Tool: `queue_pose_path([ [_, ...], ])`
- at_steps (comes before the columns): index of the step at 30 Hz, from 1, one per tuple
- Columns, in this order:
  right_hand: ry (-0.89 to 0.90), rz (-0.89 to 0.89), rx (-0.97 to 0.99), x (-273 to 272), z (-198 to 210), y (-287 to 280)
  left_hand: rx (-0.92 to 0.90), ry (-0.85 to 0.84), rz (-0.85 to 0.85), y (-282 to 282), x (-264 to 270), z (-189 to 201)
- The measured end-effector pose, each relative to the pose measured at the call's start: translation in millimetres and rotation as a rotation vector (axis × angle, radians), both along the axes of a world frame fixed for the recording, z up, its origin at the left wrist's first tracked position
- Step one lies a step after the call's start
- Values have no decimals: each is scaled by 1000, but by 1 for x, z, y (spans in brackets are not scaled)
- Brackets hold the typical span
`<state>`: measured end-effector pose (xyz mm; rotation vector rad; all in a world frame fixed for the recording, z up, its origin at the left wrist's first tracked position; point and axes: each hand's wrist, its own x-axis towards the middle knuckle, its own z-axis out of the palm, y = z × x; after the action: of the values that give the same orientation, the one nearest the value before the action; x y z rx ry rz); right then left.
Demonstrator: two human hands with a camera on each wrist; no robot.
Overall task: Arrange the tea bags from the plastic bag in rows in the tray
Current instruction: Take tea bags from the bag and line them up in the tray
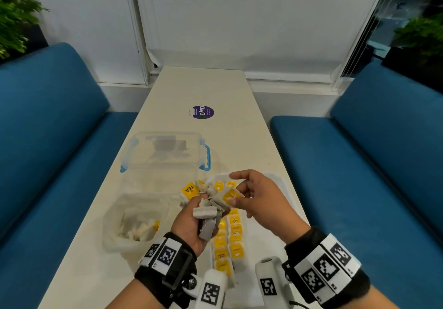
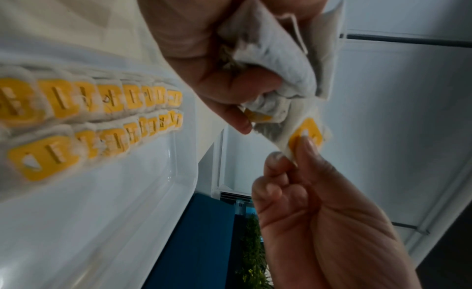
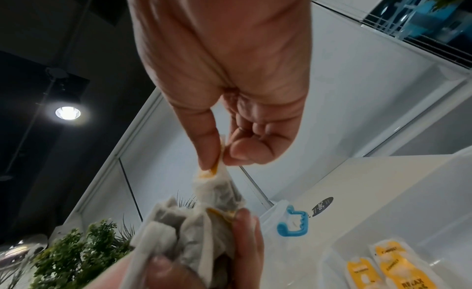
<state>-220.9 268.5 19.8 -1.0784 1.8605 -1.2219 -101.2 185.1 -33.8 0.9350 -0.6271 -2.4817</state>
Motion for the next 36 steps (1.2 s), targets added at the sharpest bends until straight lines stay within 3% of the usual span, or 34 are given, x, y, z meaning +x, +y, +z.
queue_pose_path([
  [4, 22, -17, -12, -2, 0, 2, 52, -27, 36, -8, 12, -9],
  [8, -137, 21, 12, -13, -2, 7, 53, -19, 72, -11, 21, -8],
  [12, 322, 13, 303, -24, -15, 7, 67, -13, 93, -11, 29, -9],
  [19, 544, -4, 529, -24, -23, 7, 43, -31, 81, -7, 34, -15],
  [23, 567, 140, 671, -22, -31, 7, 56, -19, 74, -6, 35, -16],
  [30, 470, 613, 1000, -10, -49, 9, 44, -23, 45, -3, 36, -15],
  [33, 380, 687, 1050, -4, -58, 2, 50, -34, 32, -2, 36, -17],
  [36, 403, 689, 1115, 2, -65, -9, 69, -37, 27, 0, 35, -17],
])
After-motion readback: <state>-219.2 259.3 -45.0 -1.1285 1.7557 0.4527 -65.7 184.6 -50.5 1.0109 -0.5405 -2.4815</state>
